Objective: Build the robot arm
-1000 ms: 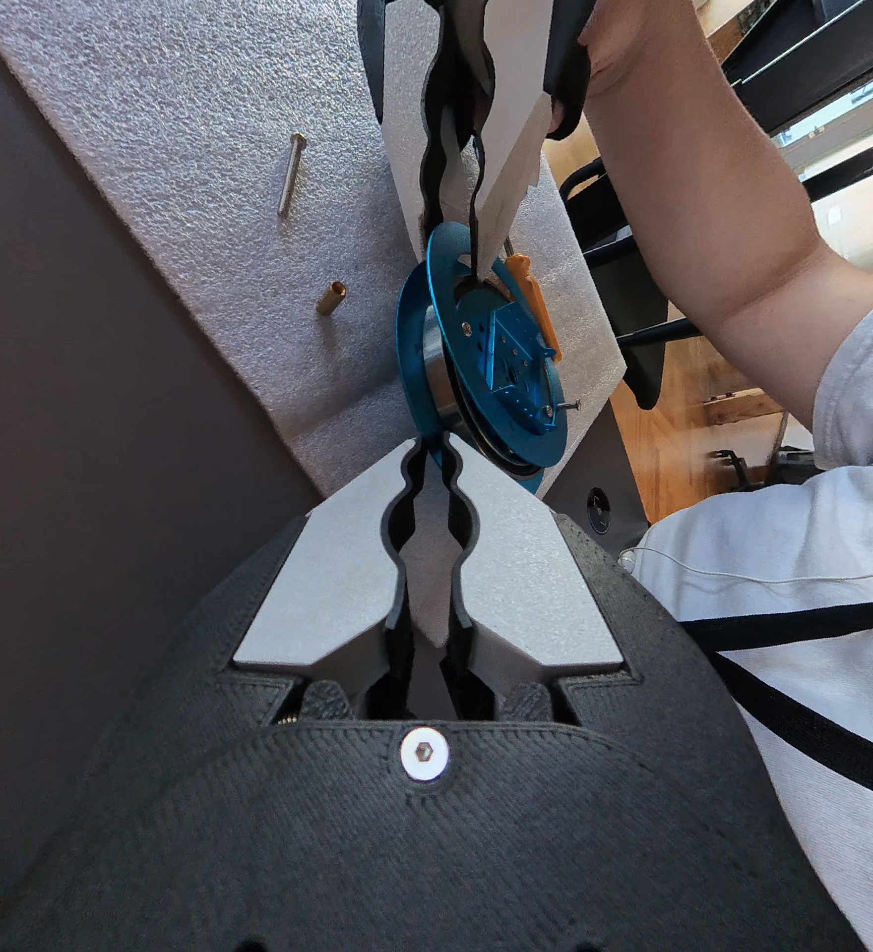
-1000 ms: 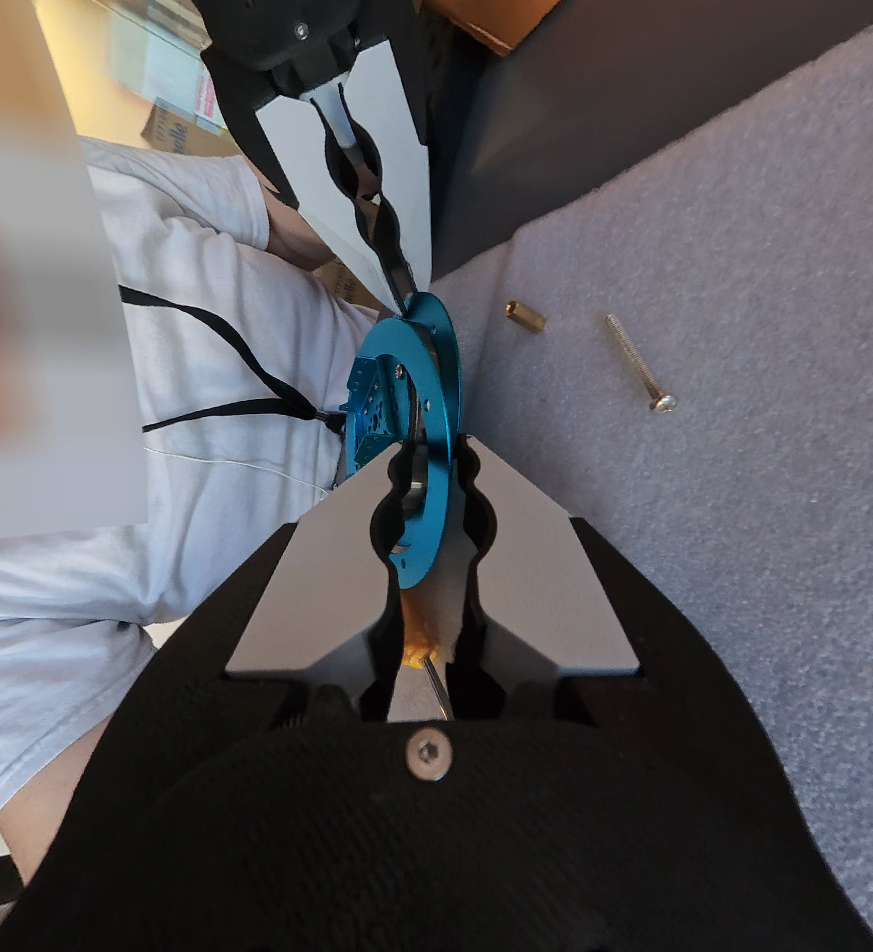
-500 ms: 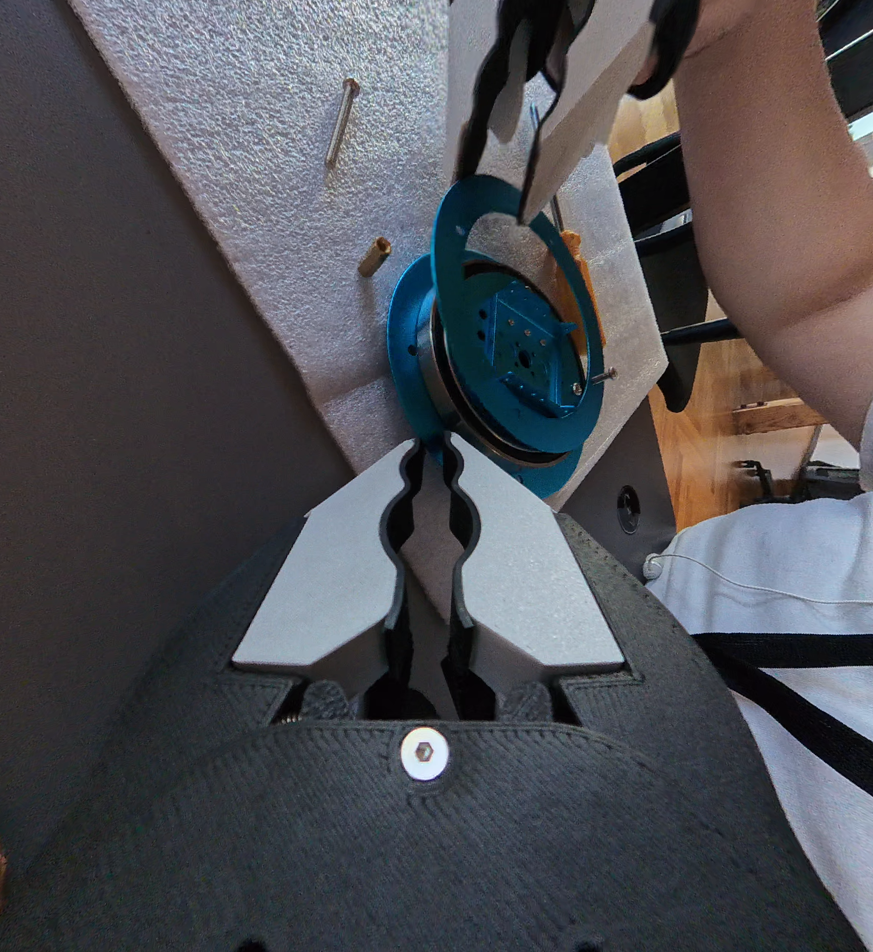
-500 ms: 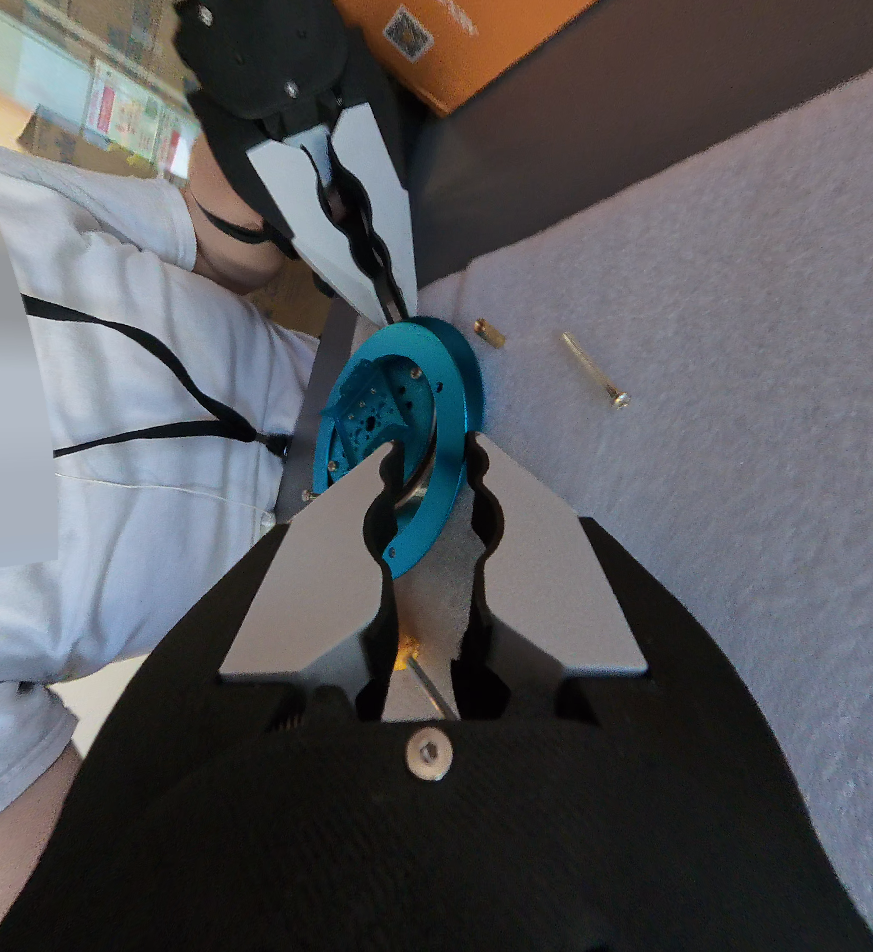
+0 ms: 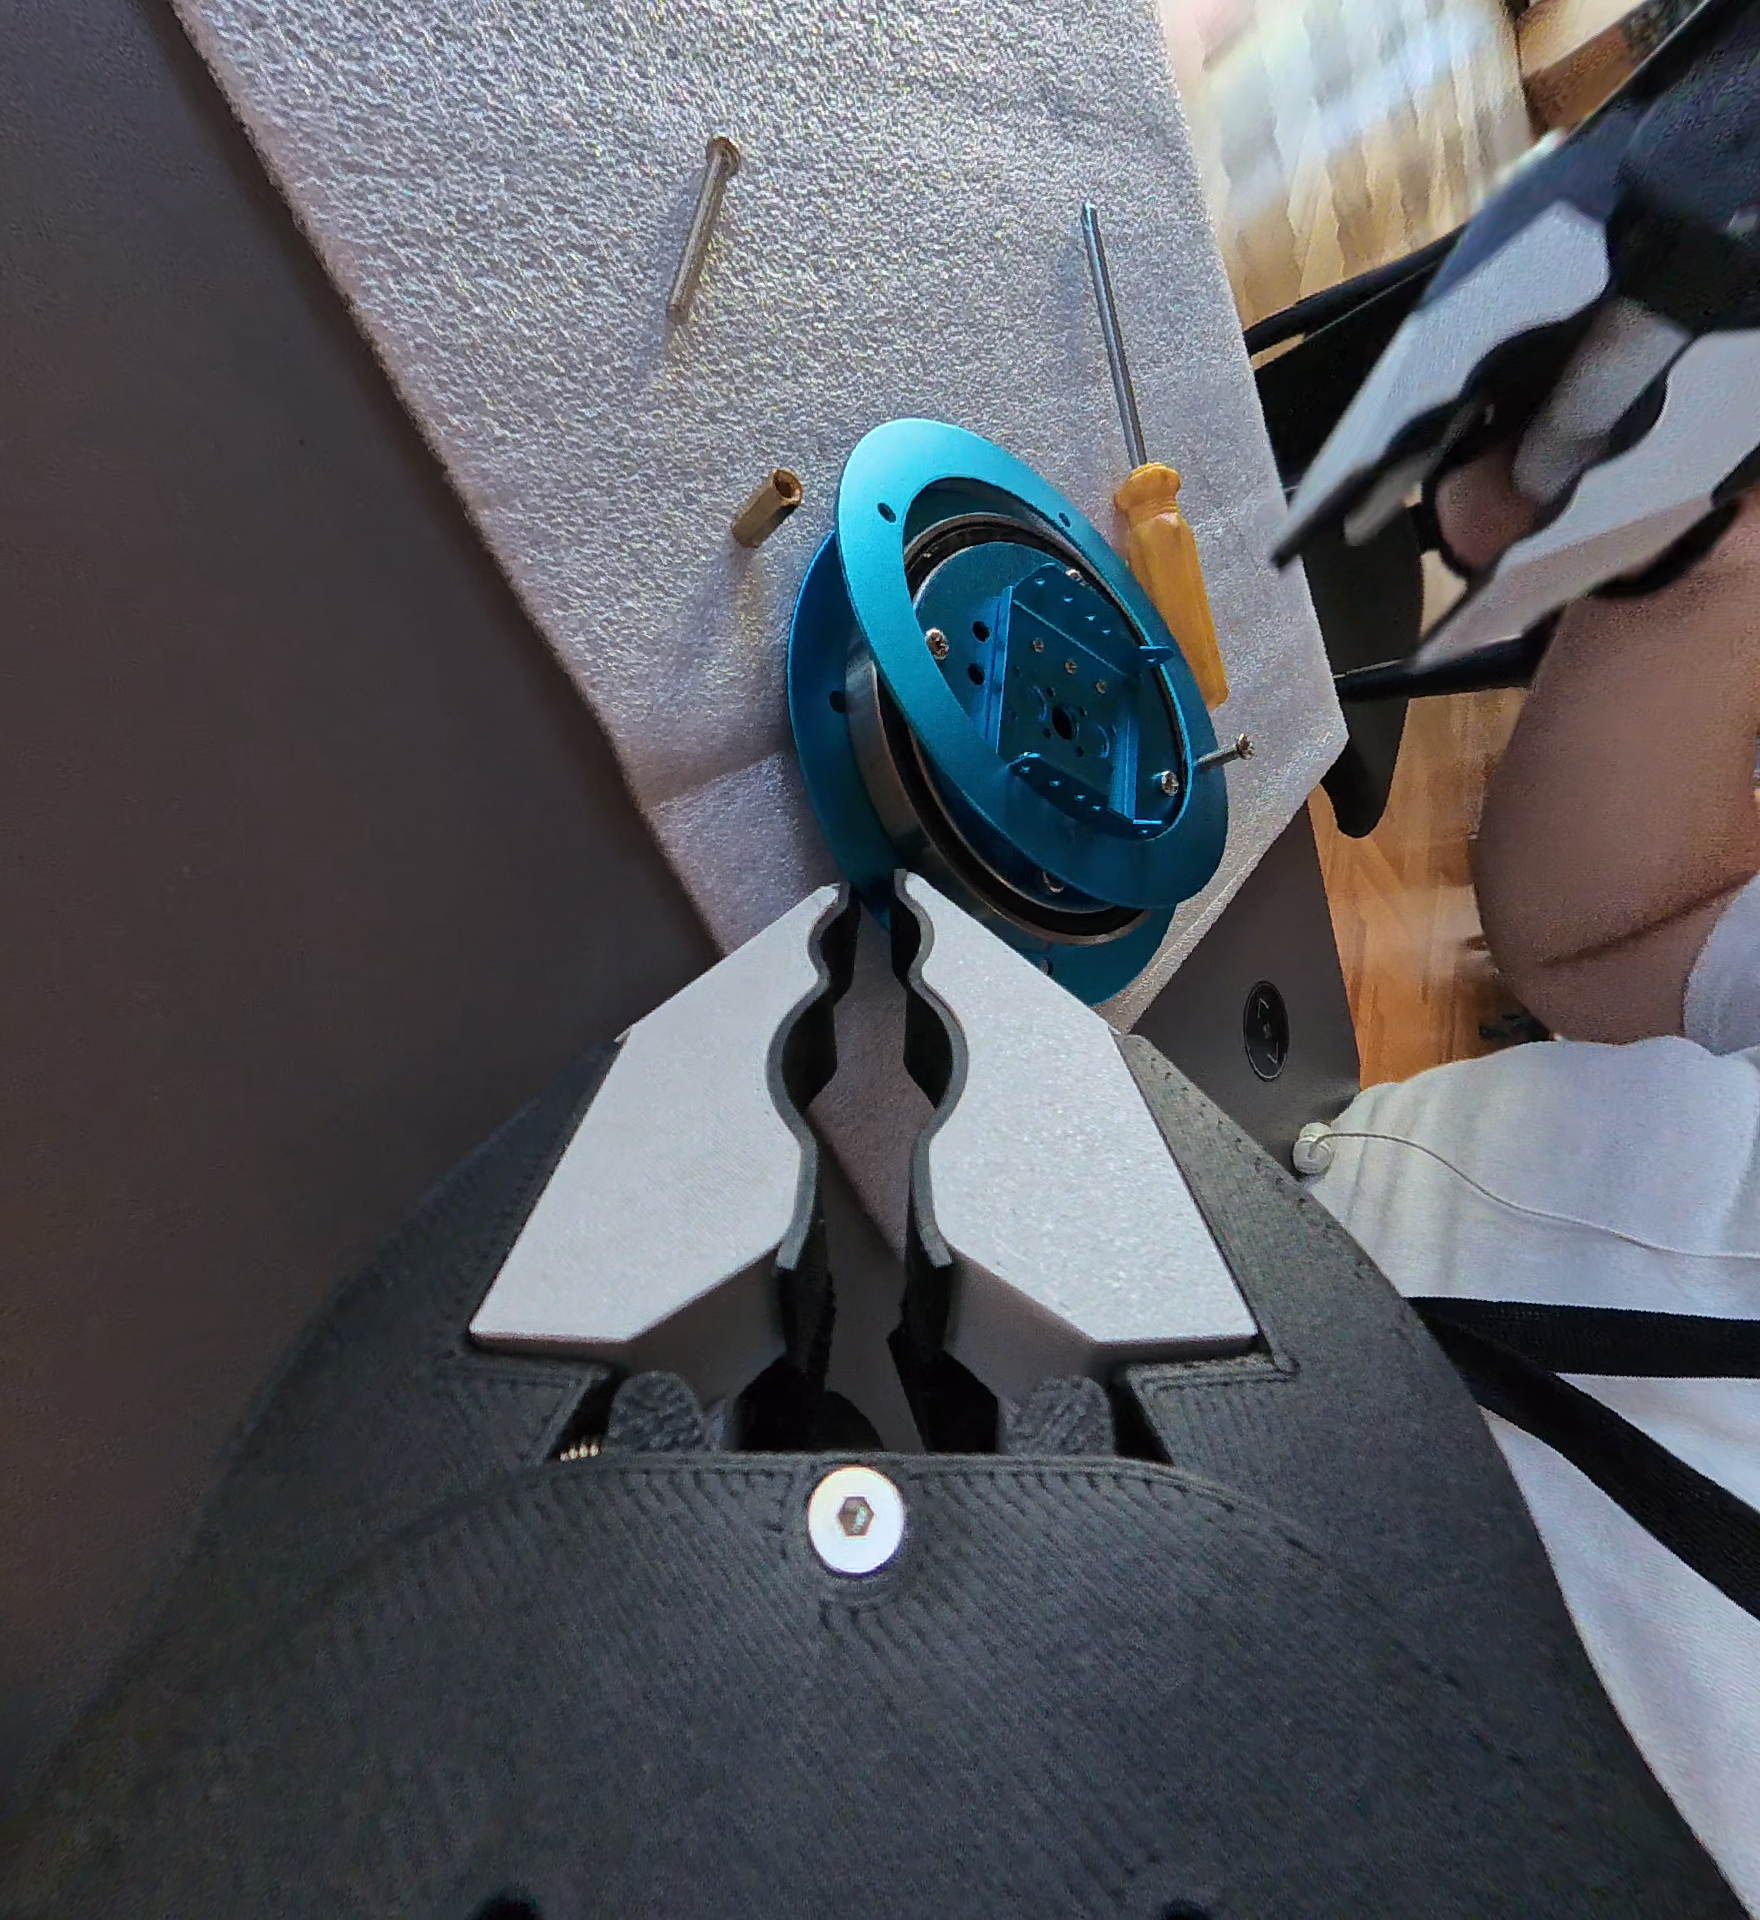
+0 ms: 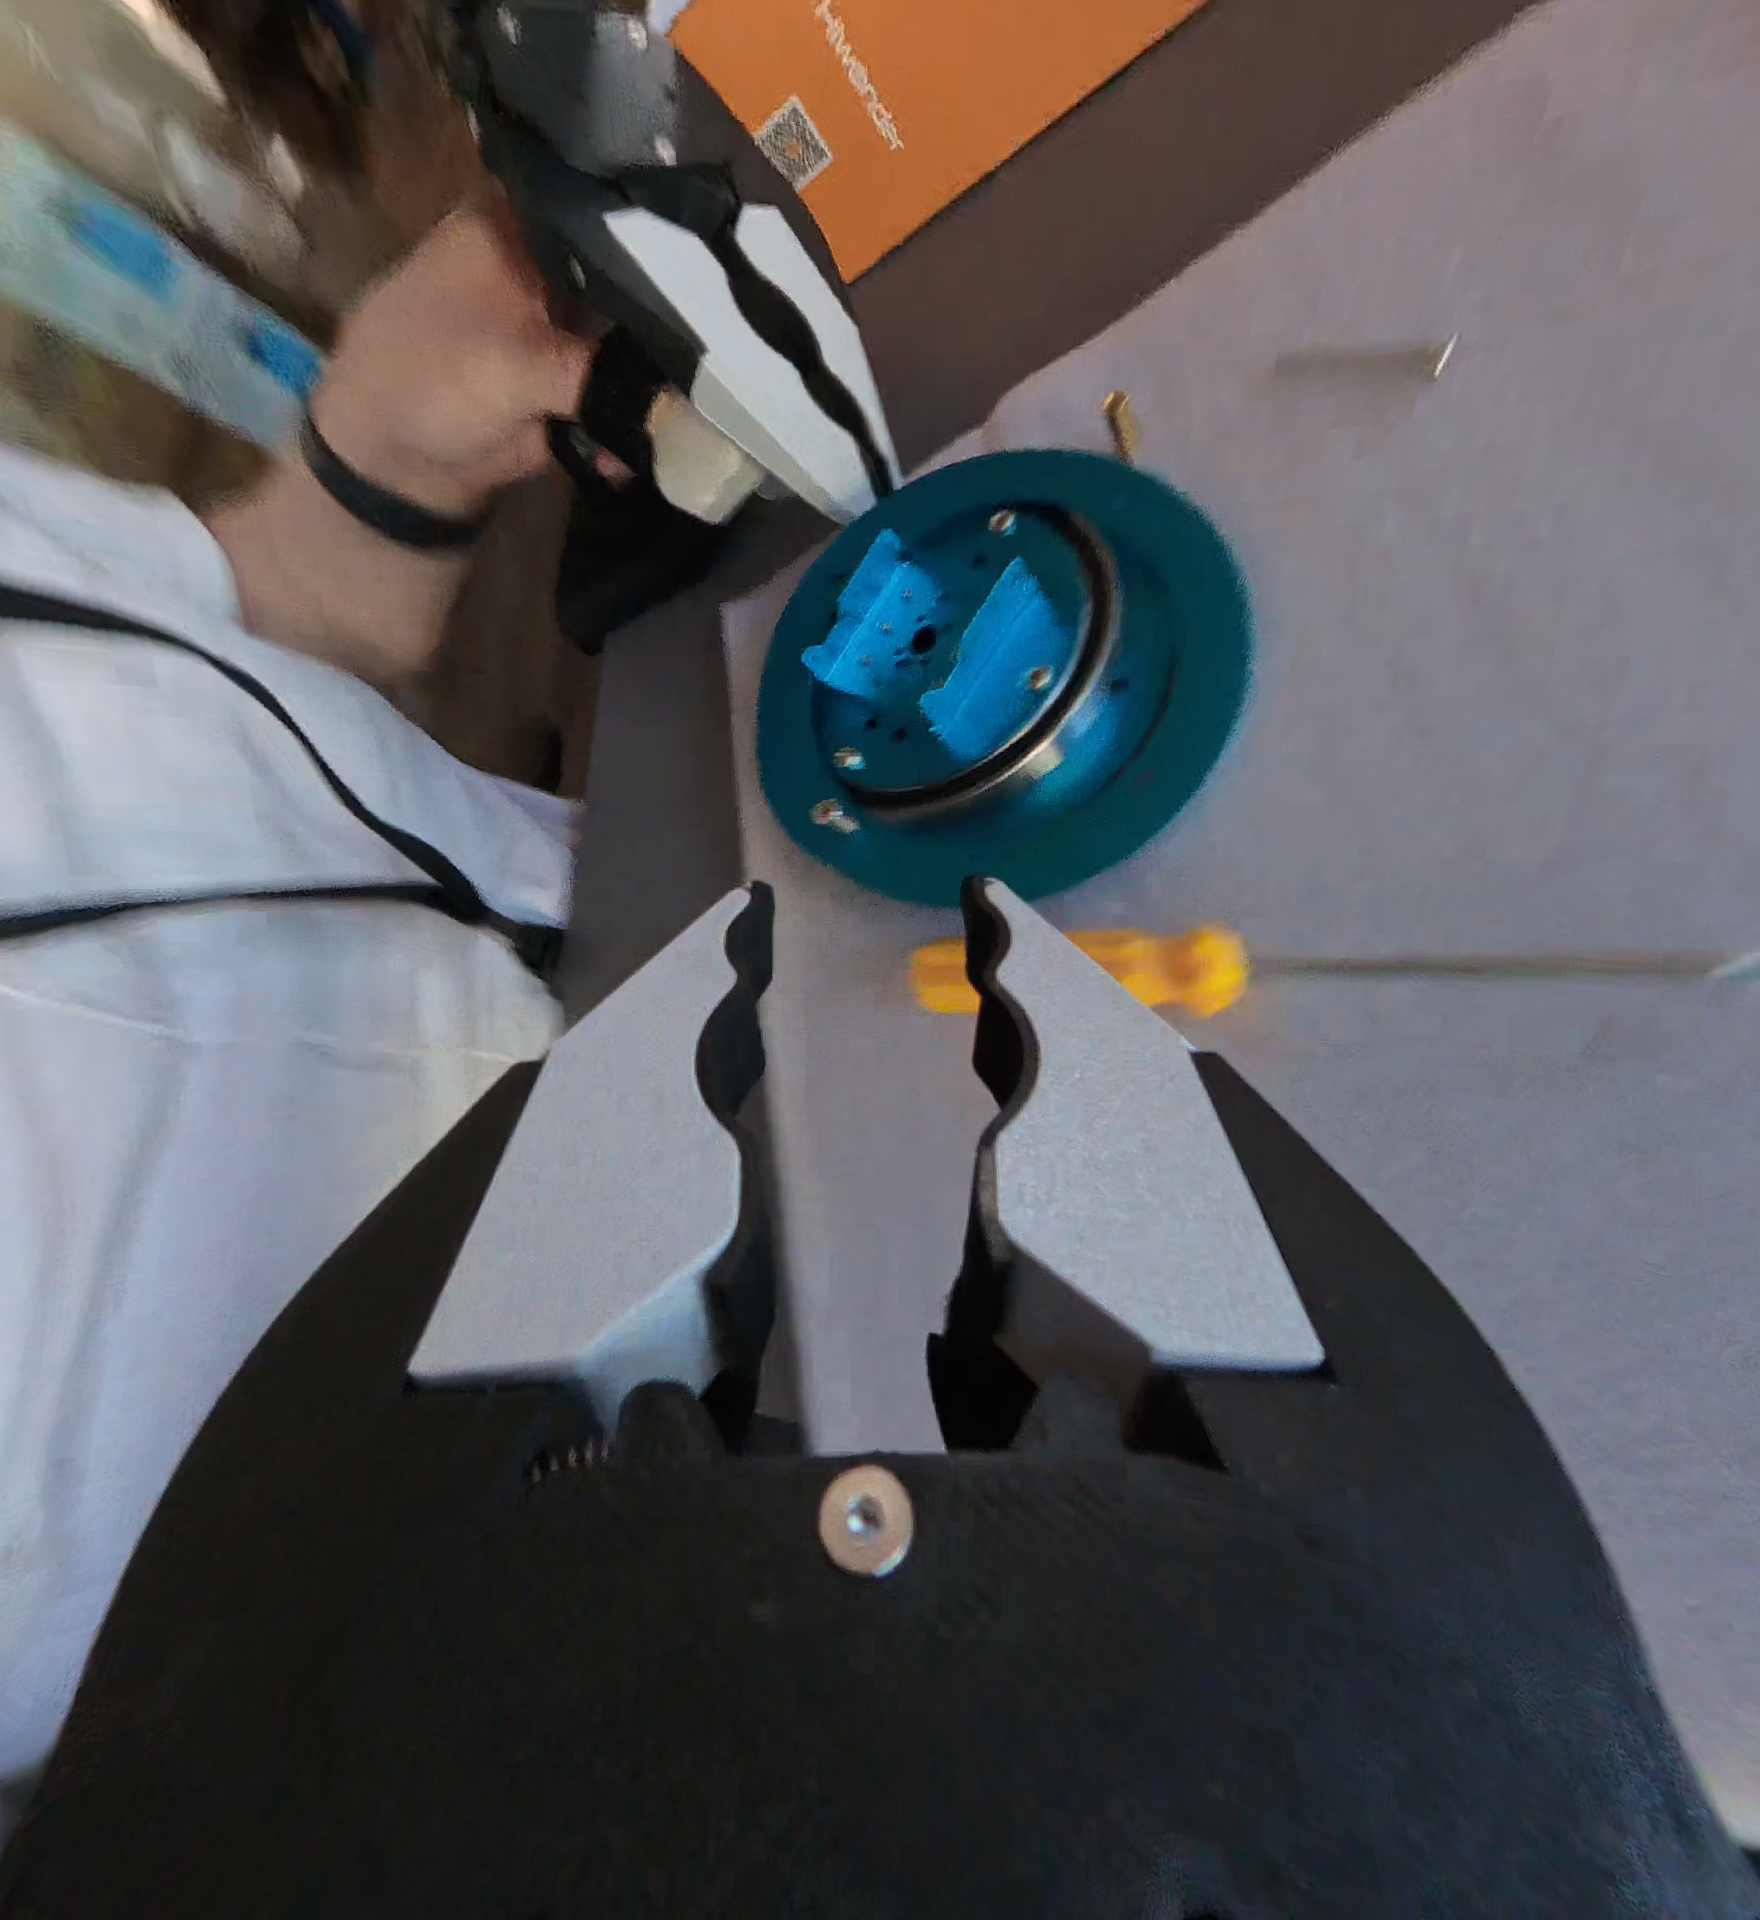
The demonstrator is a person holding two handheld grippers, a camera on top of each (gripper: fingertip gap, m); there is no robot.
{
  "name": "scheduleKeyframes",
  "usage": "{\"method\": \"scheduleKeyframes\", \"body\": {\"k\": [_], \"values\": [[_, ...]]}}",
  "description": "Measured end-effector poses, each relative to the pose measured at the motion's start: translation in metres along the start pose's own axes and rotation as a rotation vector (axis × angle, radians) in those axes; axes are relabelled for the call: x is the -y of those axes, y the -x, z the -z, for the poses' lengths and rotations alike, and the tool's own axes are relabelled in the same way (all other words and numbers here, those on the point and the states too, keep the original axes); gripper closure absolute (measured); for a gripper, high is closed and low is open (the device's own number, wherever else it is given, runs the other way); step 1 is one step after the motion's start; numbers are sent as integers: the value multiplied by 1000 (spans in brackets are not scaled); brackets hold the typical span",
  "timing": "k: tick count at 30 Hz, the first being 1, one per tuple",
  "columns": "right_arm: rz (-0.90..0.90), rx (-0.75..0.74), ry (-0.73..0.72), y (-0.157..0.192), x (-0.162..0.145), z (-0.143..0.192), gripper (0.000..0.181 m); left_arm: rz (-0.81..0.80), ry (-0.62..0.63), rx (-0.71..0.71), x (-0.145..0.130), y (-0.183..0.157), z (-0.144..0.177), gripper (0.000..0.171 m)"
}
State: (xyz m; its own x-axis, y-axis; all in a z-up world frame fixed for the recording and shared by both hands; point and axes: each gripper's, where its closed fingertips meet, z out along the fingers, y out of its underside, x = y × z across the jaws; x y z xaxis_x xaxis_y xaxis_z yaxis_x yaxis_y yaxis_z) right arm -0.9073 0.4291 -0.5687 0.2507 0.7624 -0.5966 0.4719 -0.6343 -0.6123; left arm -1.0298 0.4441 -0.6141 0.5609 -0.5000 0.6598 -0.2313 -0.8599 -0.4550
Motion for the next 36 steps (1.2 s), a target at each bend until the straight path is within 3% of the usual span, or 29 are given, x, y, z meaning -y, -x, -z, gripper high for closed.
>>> {"method": "scheduleKeyframes", "body": {"k": [2, 4, 5, 11, 15, 19, 29, 31, 33, 36], "values": [[-273, 97, -62, 13, -8, -6, 154, 4, 3, -1, 0, 0, 0, 167], [-413, 177, -107, 22, -11, -8, 168, 9, 3, -5, 0, 0, 0, 167], [-442, 169, -146, 19, -9, -7, 177, 12, 4, -8, 0, 0, 0, 167], [-582, 130, -307, 15, -8, -14, 173, 14, 2, -6, 2, 1, -1, 167], [-633, 40, -426, 7, -7, -16, 171, 7, 2, -5, 2, 1, -1, 167], [-633, -78, -403, -3, -13, -26, 169, -2, 4, -6, 2, 2, -1, 167], [-652, -82, -525, -2, -3, -23, 174, -28, 12, -17, 1, 0, -2, 168], [-641, -82, -484, 3, -6, -30, 173, -31, 13, -21, 1, -1, -2, 168], [-669, -56, -437, 7, -11, -34, 160, -34, 12, -23, 0, -1, -2, 168], [-719, -24, -445, 9, -15, -33, 161, -38, 8, -21, -1, -1, -3, 168]]}}
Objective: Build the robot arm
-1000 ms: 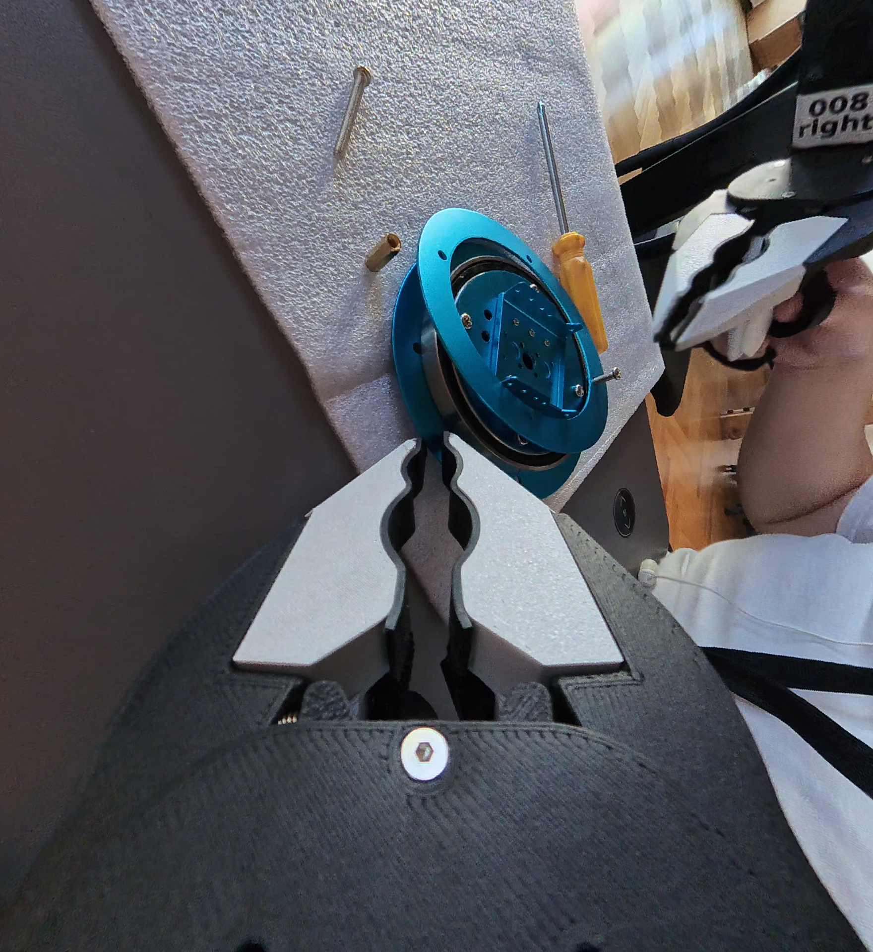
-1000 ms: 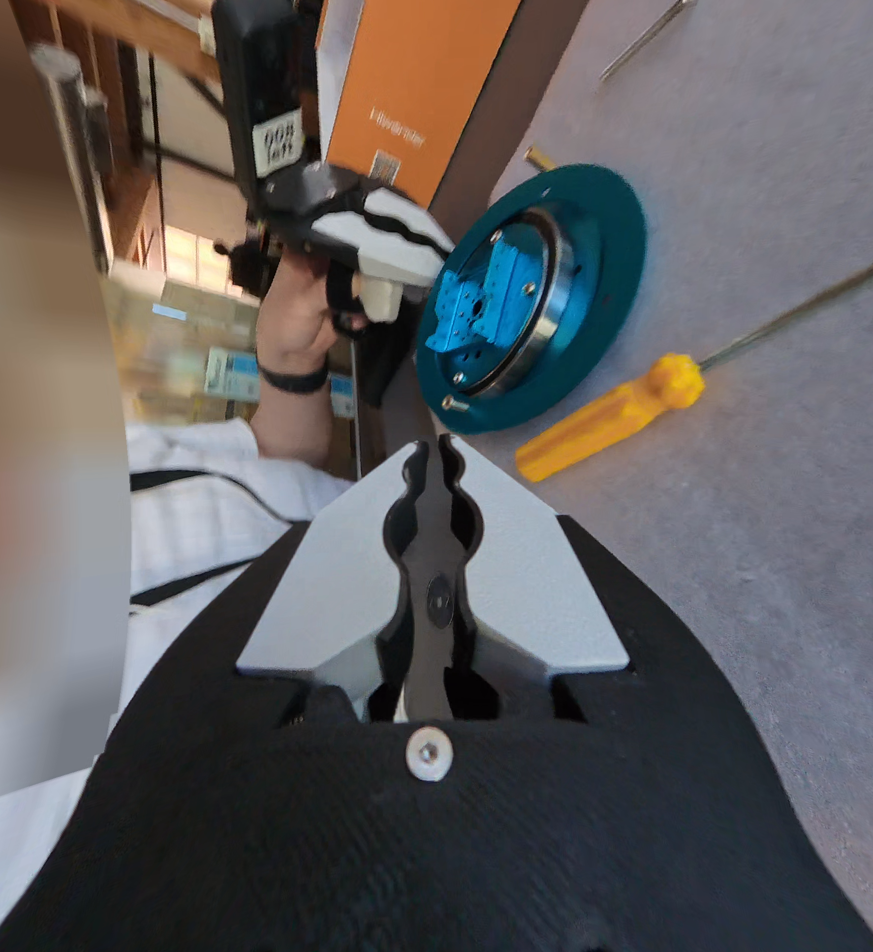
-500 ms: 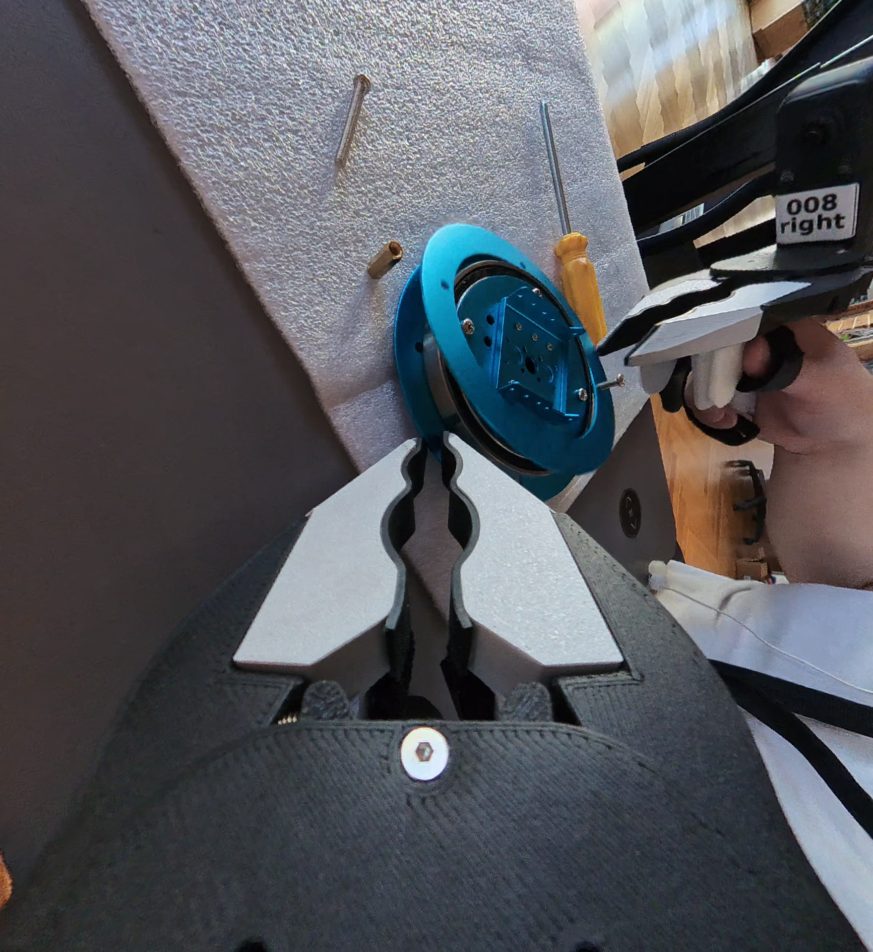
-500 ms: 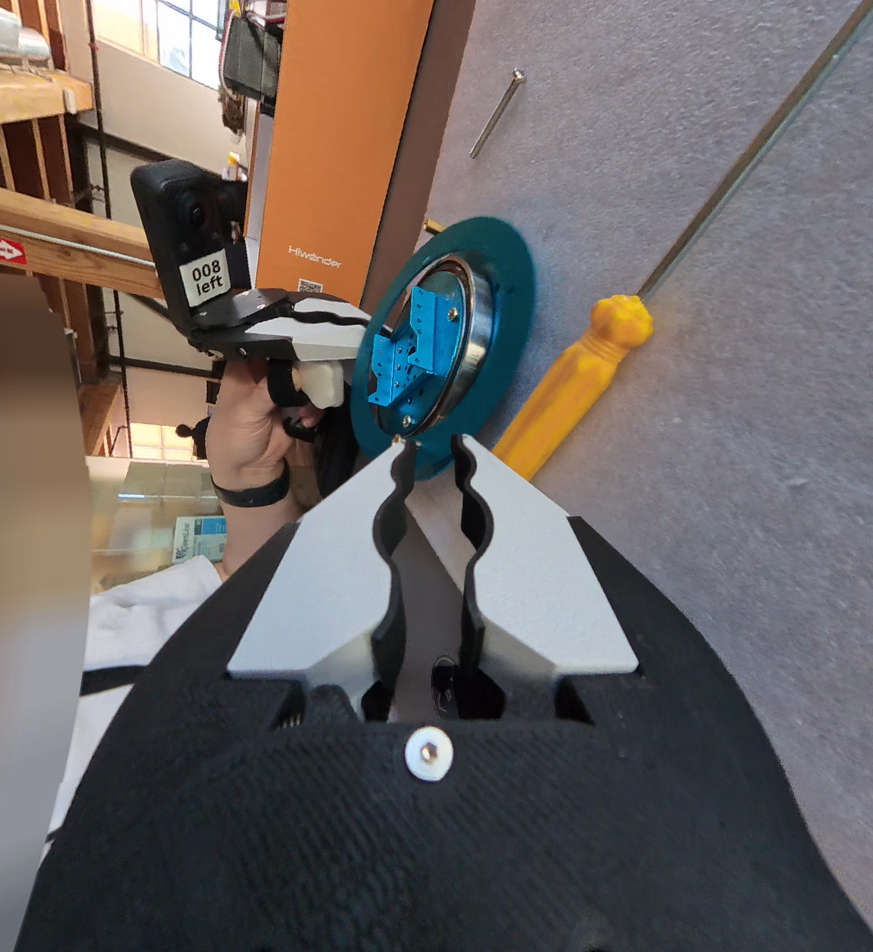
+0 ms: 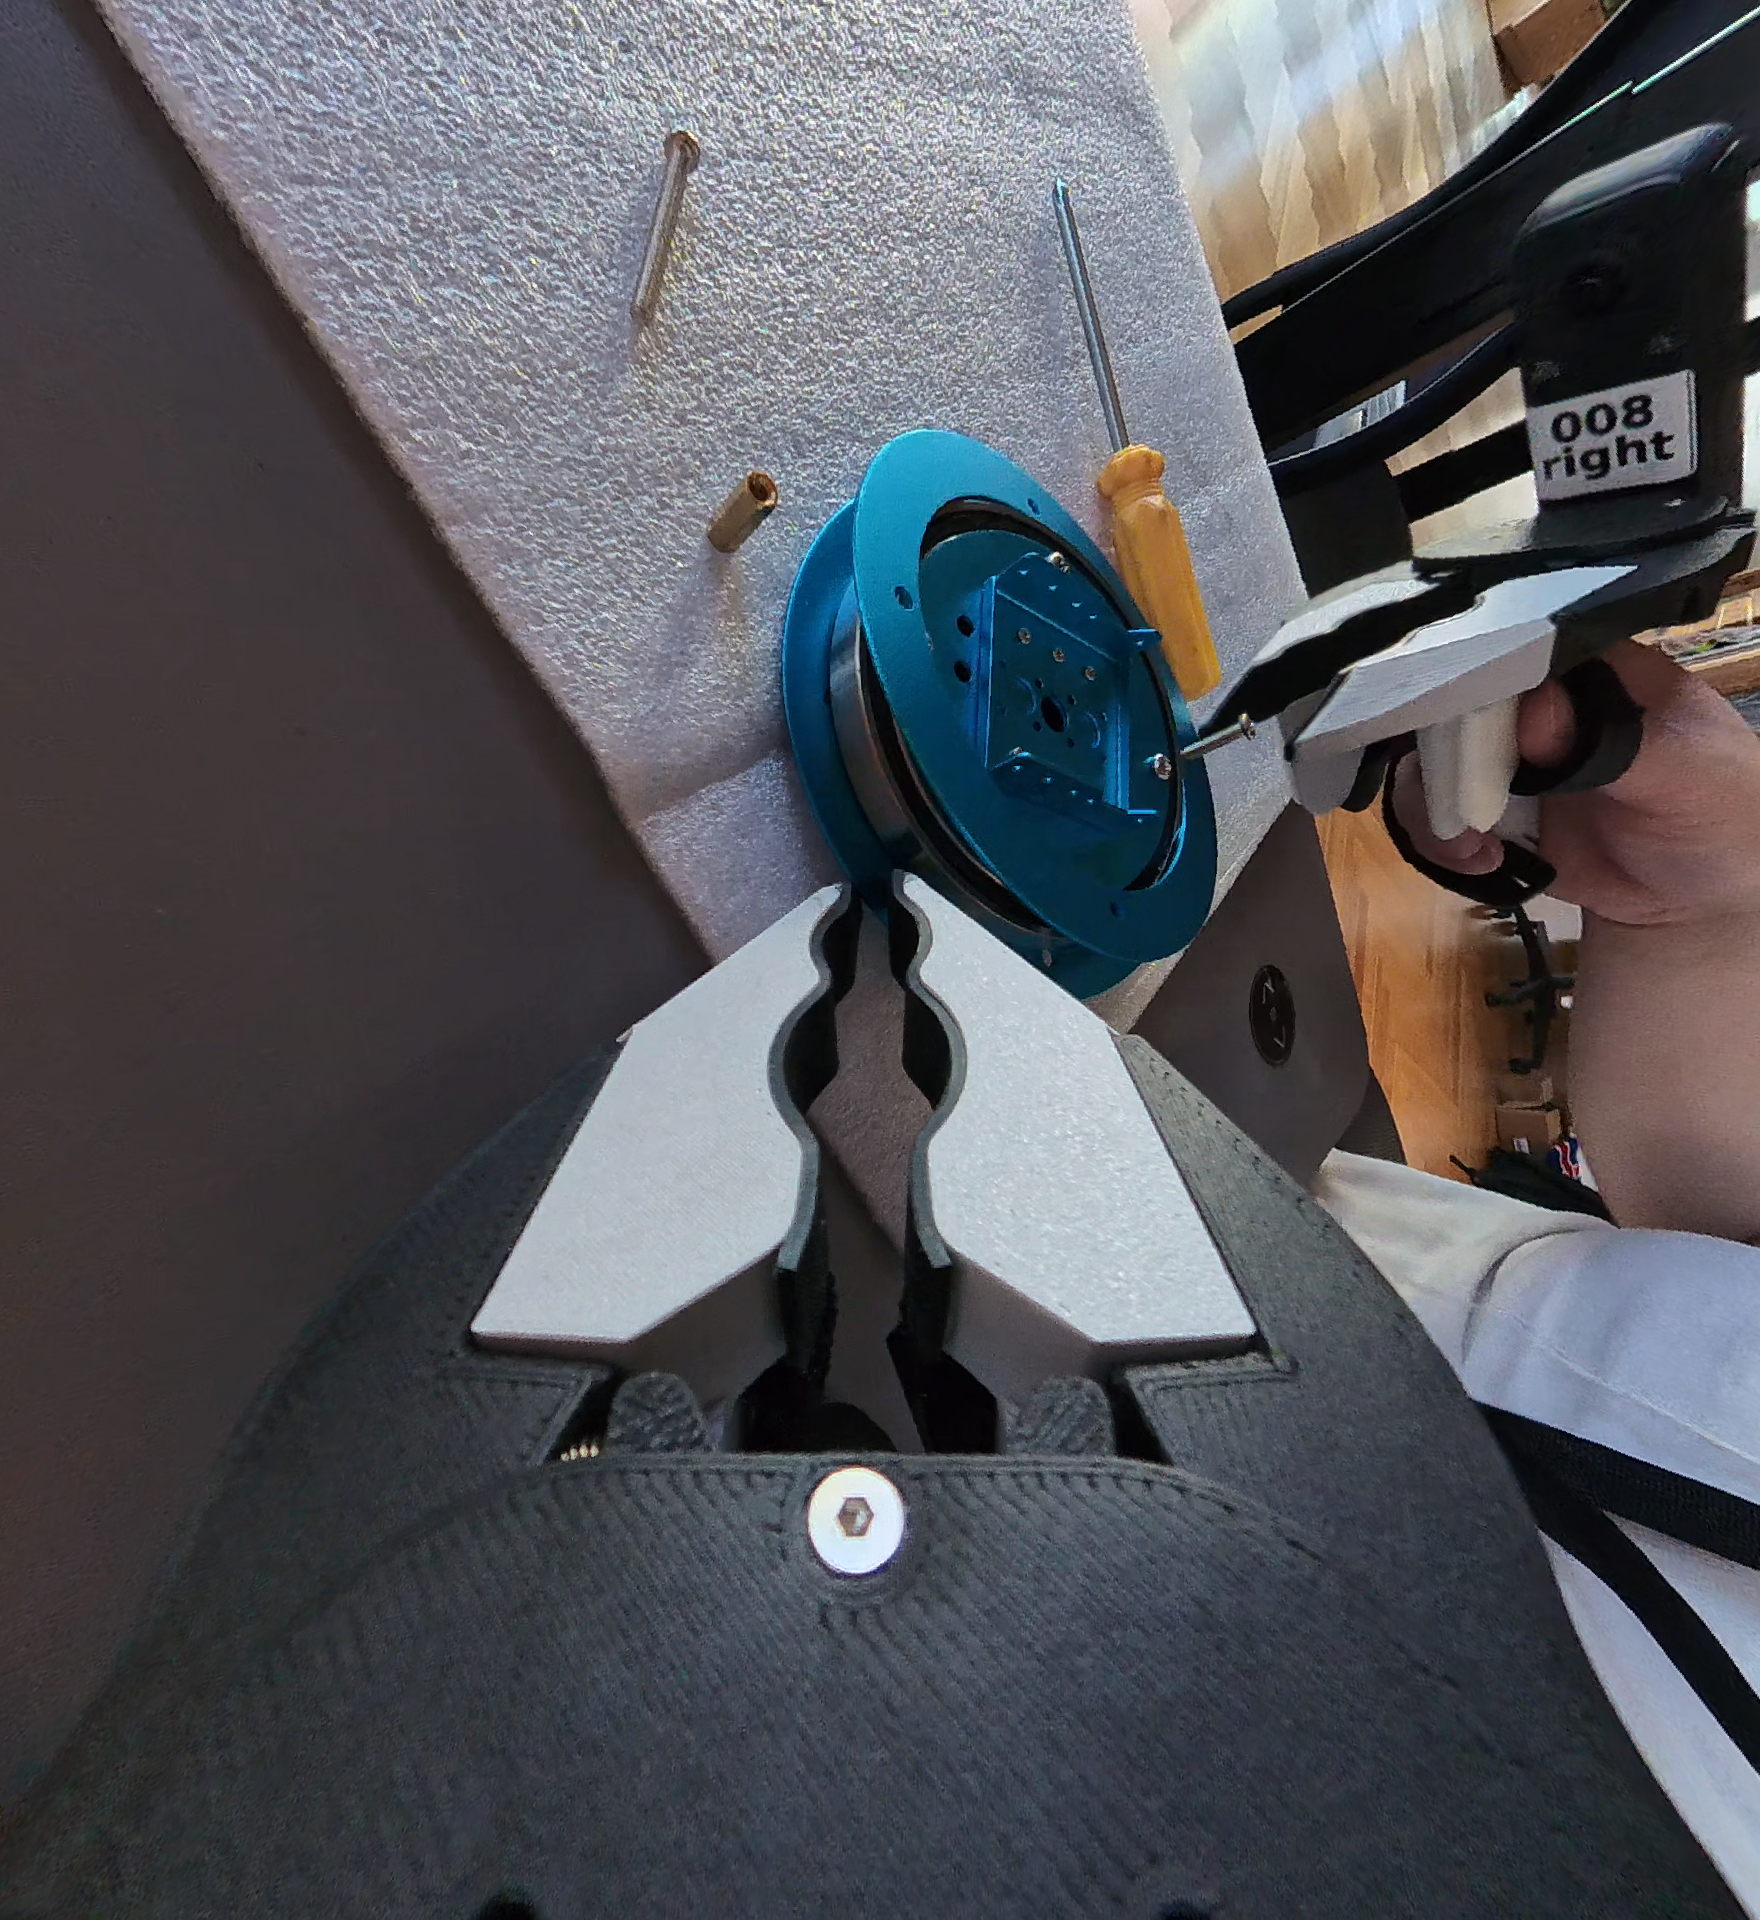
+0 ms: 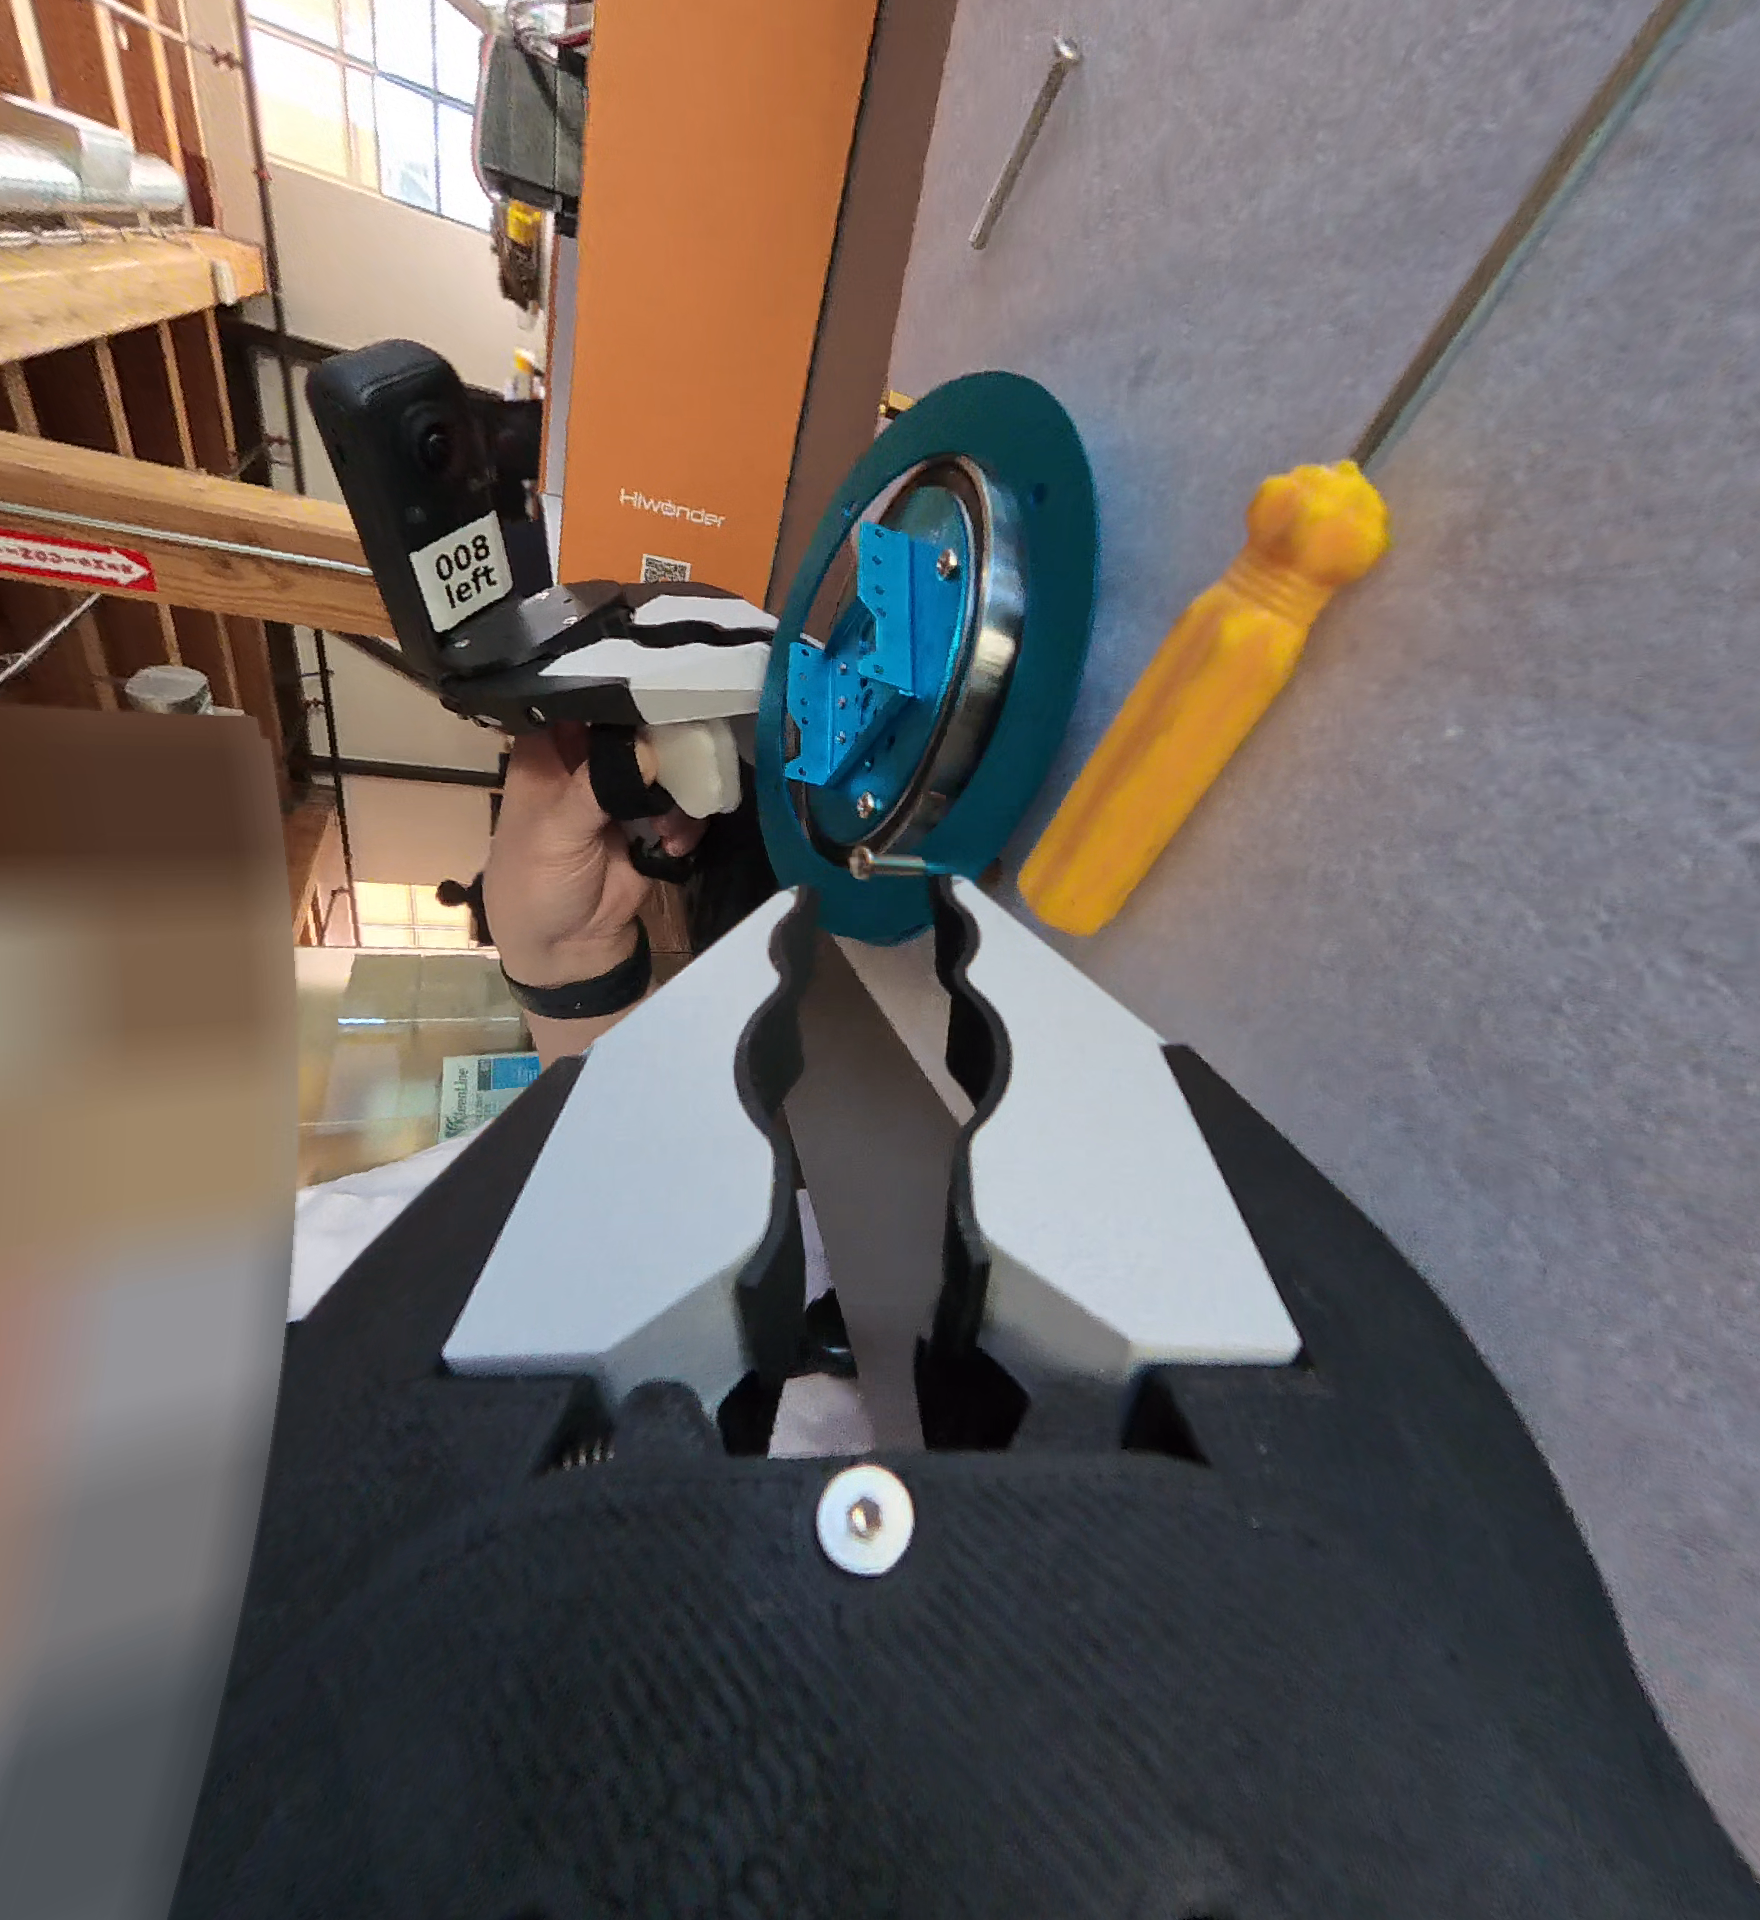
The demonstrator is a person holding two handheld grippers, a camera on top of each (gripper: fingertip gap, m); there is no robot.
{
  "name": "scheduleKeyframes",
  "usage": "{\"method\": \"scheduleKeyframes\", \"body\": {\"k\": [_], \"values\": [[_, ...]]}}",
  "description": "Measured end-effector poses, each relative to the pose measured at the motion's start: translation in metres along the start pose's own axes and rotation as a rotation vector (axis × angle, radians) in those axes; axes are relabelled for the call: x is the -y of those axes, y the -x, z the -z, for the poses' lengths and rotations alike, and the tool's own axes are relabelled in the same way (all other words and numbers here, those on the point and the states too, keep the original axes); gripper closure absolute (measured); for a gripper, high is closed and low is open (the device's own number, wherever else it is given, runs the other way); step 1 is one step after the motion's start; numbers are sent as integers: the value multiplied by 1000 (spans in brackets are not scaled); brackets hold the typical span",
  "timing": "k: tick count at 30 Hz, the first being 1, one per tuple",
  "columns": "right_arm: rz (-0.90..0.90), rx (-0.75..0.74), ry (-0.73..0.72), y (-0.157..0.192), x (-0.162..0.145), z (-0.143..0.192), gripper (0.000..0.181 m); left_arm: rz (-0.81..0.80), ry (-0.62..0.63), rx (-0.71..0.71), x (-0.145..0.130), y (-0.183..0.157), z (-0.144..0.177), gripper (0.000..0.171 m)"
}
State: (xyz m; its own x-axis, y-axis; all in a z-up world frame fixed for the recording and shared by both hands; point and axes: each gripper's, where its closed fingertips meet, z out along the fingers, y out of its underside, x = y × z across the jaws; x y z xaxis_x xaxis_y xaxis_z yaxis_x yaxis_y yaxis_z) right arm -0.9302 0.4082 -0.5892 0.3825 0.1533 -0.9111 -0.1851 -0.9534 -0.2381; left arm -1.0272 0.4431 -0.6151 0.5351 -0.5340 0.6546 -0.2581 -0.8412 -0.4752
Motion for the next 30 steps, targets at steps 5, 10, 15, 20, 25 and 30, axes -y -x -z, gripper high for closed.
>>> {"method": "scheduleKeyframes", "body": {"k": [5, 10, 15, 20, 25, 30], "values": [[-5, -44, -13, -6, -4, 3, 155, -1, 1, 1, 0, 0, 0, 168], [-65, 27, -87, -3, 7, -1, 157, -5, 3, 3, -1, 1, 0, 168], [-63, -2, -119, -7, 11, 2, 164, -6, 4, 3, -1, 1, 0, 168], [-72, -41, -73, -8, 7, 7, 158, -10, 3, 2, -1, 1, 0, 168], [-123, -12, -86, -1, -1, 7, 133, -17, 5, 1, -2, 1, 0, 169], [20, -28, -166, 5, 32, 19, 175, -22, 7, 1, -2, 1, 0, 169]]}}
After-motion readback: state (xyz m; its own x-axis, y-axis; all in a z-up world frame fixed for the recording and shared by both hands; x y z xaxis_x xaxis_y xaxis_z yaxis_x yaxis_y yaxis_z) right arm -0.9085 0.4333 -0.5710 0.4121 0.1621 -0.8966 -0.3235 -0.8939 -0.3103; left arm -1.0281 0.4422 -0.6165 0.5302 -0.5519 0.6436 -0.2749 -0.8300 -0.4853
